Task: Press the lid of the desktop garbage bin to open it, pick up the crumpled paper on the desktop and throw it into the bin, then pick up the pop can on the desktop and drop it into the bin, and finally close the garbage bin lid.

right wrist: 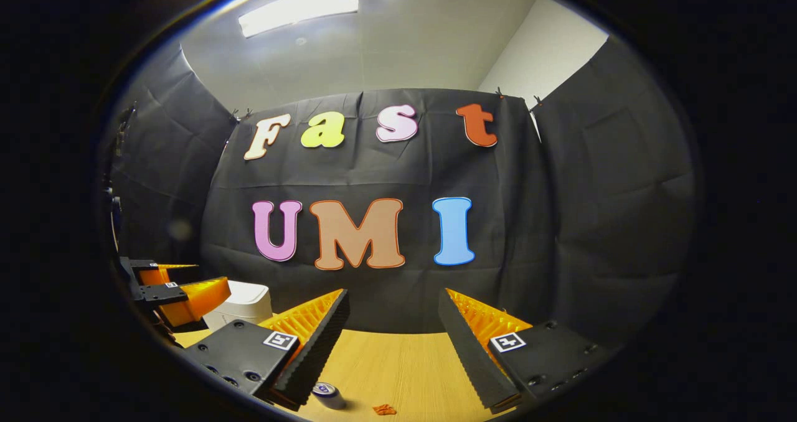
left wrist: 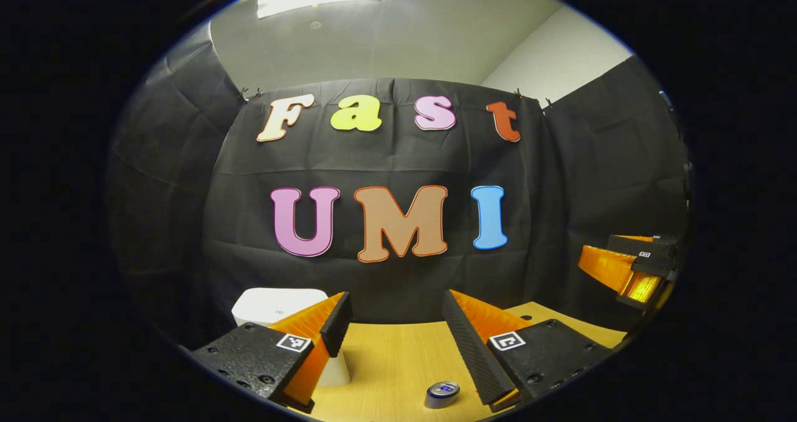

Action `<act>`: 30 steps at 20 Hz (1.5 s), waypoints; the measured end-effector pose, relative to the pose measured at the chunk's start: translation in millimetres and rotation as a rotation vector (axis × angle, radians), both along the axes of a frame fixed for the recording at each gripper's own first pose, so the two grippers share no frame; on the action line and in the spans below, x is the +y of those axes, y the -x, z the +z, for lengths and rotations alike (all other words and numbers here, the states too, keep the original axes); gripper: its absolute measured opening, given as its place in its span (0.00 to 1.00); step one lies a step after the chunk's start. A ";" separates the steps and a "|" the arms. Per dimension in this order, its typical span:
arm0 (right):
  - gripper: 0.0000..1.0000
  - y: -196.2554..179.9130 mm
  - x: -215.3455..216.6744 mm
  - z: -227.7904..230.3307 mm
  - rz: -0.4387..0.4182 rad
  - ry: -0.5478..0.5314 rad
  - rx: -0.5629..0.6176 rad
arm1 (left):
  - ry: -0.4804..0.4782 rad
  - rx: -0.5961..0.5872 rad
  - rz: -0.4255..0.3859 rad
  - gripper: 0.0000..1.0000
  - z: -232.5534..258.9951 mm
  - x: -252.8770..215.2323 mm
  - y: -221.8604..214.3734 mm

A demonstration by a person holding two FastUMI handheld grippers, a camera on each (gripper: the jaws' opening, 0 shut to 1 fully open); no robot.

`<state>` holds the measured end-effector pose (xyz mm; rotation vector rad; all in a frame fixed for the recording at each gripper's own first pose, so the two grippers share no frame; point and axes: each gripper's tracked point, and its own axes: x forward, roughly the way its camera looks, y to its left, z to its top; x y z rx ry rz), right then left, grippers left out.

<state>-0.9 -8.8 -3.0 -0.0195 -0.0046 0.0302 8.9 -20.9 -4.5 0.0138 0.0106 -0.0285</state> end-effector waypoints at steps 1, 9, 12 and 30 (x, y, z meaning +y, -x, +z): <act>0.96 -1.1 0.1 0.0 0.000 -0.002 0.002 | -0.004 0.006 0.004 0.85 -1.6 1.8 -1.0; 0.96 -6.7 13.2 -4.0 0.012 0.011 0.009 | -0.008 0.058 0.027 0.25 -15.1 23.2 -9.0; 0.96 -6.7 16.2 -4.2 0.008 0.009 0.007 | -0.013 0.083 0.044 0.00 -21.8 37.3 -12.3; 0.96 12.6 8.0 -16.9 -0.095 0.041 0.050 | -0.044 0.259 0.232 0.00 -86.4 192.9 -126.3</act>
